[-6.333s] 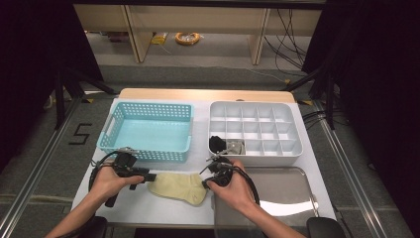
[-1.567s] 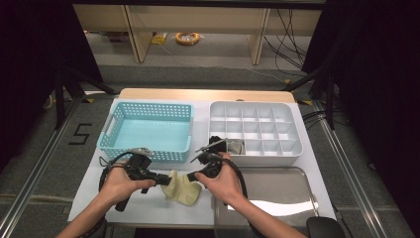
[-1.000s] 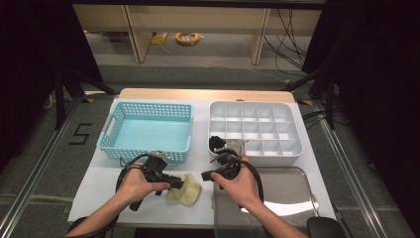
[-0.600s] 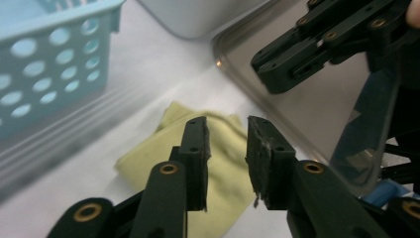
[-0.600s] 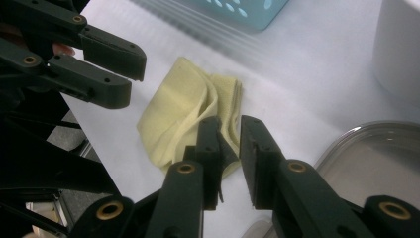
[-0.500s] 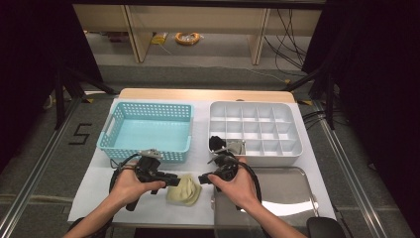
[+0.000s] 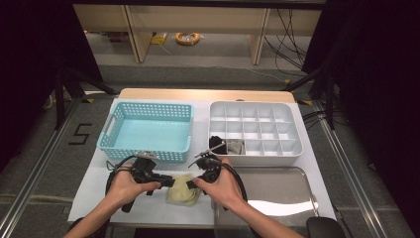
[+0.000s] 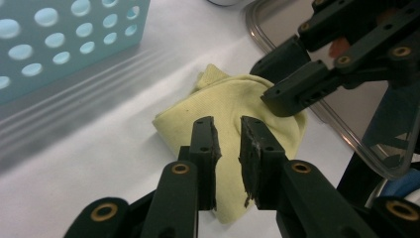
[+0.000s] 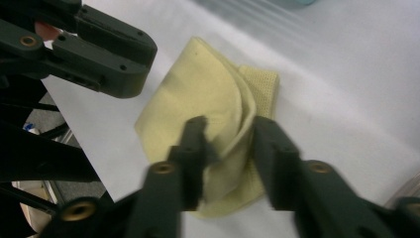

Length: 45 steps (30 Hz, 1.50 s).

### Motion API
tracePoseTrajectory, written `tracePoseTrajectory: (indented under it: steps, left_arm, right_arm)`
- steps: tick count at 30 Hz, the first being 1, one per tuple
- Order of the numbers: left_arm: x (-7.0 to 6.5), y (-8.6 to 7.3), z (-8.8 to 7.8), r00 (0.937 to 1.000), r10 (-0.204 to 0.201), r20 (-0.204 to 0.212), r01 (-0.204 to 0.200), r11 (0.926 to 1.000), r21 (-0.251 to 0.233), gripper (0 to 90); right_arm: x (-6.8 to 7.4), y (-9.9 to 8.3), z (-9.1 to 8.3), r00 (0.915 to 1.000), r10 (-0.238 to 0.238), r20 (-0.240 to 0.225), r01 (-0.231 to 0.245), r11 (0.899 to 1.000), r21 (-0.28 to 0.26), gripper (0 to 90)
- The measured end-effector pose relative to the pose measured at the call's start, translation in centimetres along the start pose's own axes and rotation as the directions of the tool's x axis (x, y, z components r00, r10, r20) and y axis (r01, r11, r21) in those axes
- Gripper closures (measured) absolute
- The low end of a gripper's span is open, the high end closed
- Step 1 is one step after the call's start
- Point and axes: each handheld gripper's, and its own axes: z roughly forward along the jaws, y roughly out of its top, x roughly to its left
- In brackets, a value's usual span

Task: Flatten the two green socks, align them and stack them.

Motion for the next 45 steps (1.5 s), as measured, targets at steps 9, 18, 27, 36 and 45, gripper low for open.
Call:
tracePoseTrajectory:
  steps: [9, 18, 27, 36, 45]
  left_arm:
    - [0.3, 0.1, 0.9, 0.9994, 0.018, -0.03, -0.018, 0.9998, 0.002, 76.5]
    - [0.5, 0.1, 2.2, 0.9968, 0.041, -0.068, -0.038, 0.9987, 0.033, 77.7]
    - [0.7, -0.1, 2.8, 0.9942, 0.061, -0.089, -0.056, 0.9969, 0.056, 77.7]
    - [0.6, -0.1, 3.0, 0.9936, 0.064, -0.093, -0.058, 0.9962, 0.064, 77.4]
    - [0.7, -0.1, 3.0, 0.9926, 0.081, -0.091, -0.075, 0.9943, 0.077, 76.7]
  right_arm:
    - [0.7, -0.4, -0.9, 0.9999, -0.003, 0.016, 0.003, 1.0, 0.008, 86.7]
    - [0.0, -1.1, -0.3, 0.9984, 0.027, 0.049, -0.028, 0.999, 0.033, 84.9]
    - [0.8, -0.9, -1.2, 0.9965, 0.001, 0.083, 0.001, 1.0, -0.015, 77.7]
    - [1.4, -0.8, -1.7, 0.9942, -0.064, 0.086, 0.068, 0.997, -0.043, 90.0]
    - [0.4, -1.5, -0.1, 0.9941, -0.058, 0.092, 0.055, 0.998, 0.03, 90.0]
